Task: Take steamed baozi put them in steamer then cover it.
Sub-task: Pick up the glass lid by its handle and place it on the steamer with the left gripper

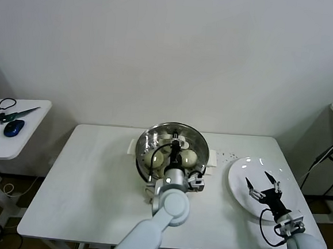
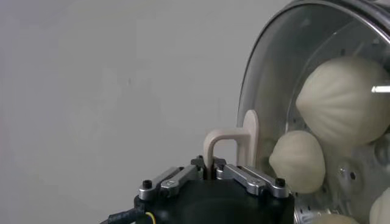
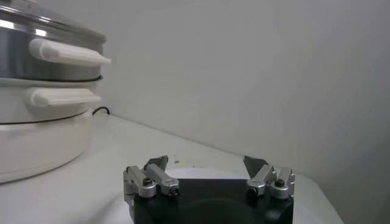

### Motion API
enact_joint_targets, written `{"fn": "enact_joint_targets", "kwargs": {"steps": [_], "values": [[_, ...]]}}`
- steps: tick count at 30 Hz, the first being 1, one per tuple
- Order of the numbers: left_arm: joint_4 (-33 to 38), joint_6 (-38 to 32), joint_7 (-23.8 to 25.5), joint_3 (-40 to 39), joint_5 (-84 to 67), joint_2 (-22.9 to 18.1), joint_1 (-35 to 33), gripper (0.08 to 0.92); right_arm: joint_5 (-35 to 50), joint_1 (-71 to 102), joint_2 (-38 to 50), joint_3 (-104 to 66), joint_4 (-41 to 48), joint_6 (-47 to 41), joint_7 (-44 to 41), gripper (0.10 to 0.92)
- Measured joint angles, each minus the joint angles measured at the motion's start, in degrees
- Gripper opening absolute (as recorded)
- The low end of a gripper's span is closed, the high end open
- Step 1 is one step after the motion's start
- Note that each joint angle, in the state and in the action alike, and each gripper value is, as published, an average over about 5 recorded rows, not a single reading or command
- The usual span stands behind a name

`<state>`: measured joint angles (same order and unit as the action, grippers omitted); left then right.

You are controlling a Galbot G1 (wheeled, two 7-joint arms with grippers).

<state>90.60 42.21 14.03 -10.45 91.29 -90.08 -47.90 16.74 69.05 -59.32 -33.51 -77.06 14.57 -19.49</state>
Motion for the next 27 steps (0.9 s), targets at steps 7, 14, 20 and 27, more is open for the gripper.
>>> {"fn": "enact_joint_targets", "kwargs": {"steps": [7, 14, 20, 27], "values": [[-0.14, 0.0, 0.9, -0.02, 0.17, 0.06, 0.05, 0.15, -0.39, 0.19, -0.14, -0.12, -0.08, 0.02, -0.13, 0.823], [-0.22, -0.01, 1.46, -0.14, 0.08, 0.23, 0.28, 0.15, -0.51, 0.09, -0.3, -0.18, -0.32, 0.03, -0.16, 0.823], [0.34, -0.04, 2.26, -0.2, -0.36, 0.84, 0.31, 0.188, -0.53, 0.26, -0.31, -0.44, -0.34, -0.01, -0.25, 0.823], [2.74, -0.04, 3.27, -0.95, -1.21, 2.55, 0.13, 0.38, -0.53, 0.59, -0.22, -0.92, -0.75, -0.63, -0.23, 0.823]]}}
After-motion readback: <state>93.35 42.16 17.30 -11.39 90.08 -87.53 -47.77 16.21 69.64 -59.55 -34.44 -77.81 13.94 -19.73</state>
